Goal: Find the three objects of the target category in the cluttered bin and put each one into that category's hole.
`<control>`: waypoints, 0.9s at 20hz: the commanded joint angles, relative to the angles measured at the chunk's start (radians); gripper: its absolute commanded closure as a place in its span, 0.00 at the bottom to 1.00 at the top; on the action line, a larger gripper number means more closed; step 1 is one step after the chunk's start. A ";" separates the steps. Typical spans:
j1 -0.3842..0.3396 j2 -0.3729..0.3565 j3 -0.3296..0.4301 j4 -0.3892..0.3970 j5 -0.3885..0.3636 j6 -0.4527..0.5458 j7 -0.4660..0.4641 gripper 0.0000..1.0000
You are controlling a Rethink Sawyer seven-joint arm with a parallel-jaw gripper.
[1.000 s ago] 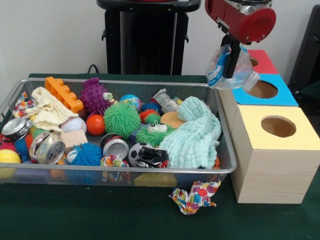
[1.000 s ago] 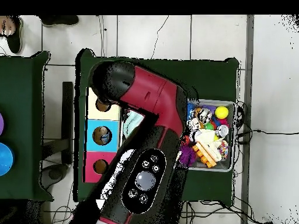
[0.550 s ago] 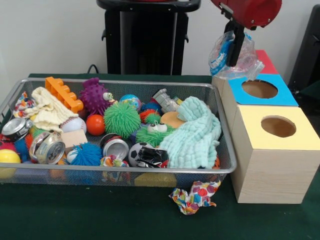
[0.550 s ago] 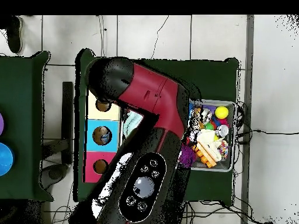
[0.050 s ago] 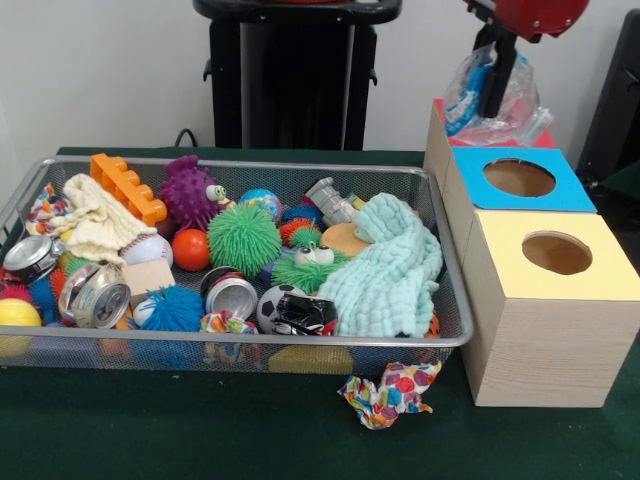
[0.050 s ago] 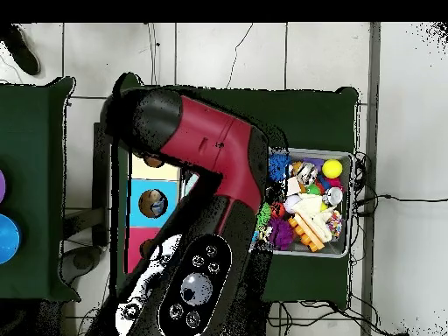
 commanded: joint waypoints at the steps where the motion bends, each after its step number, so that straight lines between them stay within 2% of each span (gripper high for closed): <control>1: 0.026 0.047 0.031 0.068 0.000 0.061 0.347 1.00; 6: 0.045 0.052 0.026 0.089 -0.007 0.071 0.366 1.00; 12: 0.044 0.034 0.031 0.167 -0.016 0.069 0.341 1.00; 15: 0.055 0.046 0.003 0.180 -0.054 0.072 0.328 1.00; 18: 0.065 0.060 -0.007 0.212 -0.070 0.027 0.318 1.00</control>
